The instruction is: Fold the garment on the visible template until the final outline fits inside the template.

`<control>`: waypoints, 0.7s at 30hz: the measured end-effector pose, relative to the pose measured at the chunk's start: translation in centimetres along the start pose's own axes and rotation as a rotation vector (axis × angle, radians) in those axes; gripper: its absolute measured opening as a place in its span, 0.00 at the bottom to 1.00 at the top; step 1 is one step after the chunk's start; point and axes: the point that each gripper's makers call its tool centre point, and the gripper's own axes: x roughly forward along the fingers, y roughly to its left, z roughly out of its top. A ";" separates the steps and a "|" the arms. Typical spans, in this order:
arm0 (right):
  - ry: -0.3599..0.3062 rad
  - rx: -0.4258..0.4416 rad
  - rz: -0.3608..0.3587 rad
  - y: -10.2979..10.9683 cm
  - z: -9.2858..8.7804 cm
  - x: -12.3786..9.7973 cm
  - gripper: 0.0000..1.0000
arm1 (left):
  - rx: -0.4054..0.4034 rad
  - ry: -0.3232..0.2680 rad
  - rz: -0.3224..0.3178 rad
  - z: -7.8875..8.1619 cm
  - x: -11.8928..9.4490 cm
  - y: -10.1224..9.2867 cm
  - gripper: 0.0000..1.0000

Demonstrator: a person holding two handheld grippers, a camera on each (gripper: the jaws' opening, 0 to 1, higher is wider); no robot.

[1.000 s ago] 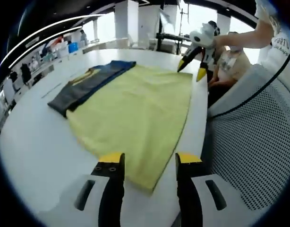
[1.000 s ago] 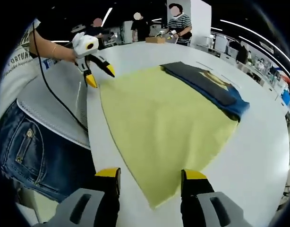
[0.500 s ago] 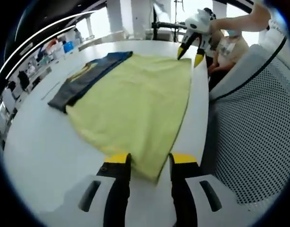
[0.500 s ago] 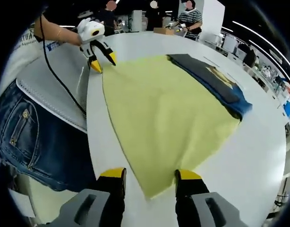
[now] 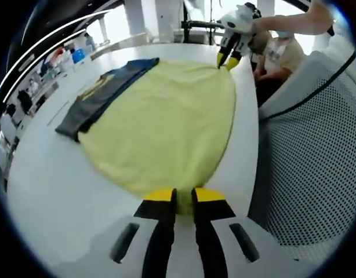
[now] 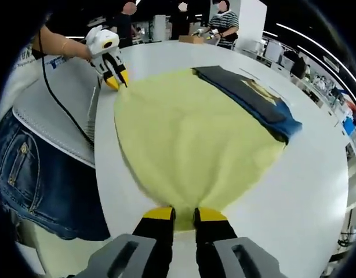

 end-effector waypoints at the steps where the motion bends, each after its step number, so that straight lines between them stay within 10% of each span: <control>1: 0.001 -0.001 0.000 -0.1 0.0 0.1 0.07 | 0.008 0.004 0.003 0.1 0.1 0.0 0.06; 21: -0.067 0.103 0.023 0.9 1.0 -0.3 0.00 | -0.083 0.016 0.055 -0.3 -0.7 0.6 0.02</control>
